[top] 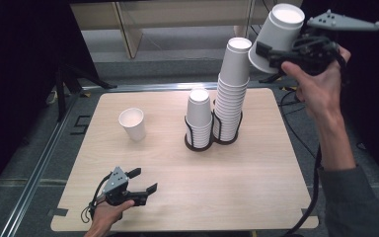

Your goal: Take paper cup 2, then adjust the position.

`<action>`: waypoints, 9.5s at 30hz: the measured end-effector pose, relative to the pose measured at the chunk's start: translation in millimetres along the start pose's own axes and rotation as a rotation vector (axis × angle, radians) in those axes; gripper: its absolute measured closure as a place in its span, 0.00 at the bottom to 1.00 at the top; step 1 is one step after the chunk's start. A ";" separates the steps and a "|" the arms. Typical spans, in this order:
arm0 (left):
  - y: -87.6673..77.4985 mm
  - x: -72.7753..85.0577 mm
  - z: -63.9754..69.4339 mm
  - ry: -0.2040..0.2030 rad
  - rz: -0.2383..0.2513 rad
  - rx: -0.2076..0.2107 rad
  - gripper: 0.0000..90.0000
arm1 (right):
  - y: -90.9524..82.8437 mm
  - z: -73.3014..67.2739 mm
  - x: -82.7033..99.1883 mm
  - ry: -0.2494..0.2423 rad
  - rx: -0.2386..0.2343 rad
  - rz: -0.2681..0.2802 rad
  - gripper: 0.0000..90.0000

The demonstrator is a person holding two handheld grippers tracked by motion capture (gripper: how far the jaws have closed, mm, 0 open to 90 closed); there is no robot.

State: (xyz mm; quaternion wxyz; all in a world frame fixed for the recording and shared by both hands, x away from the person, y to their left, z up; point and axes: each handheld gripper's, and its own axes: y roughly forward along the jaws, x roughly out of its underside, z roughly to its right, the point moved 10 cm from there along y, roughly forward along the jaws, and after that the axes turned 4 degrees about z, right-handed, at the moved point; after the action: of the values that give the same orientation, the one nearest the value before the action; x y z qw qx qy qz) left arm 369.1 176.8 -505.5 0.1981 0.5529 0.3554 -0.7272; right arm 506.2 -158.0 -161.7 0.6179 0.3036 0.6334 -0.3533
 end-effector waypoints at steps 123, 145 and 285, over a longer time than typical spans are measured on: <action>10.5 -7.9 27.6 0.061 0.075 0.116 0.16 | 60.4 -258.5 297.5 0.083 -0.571 -0.234 0.20; 27.5 -10.5 43.9 0.044 0.109 0.159 0.00 | 56.2 -284.0 297.1 0.028 -0.622 -0.223 0.20; 9.3 5.8 52.7 0.534 -0.157 0.179 0.16 | 5.0 -247.5 266.8 -0.219 -0.763 -0.517 0.20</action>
State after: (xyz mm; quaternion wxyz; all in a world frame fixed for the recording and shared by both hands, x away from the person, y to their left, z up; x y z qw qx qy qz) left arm 338.7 132.5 -506.6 -0.0089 0.7107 0.3711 -0.5976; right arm 355.8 34.6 -431.4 0.6402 -0.1519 0.7039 -0.2675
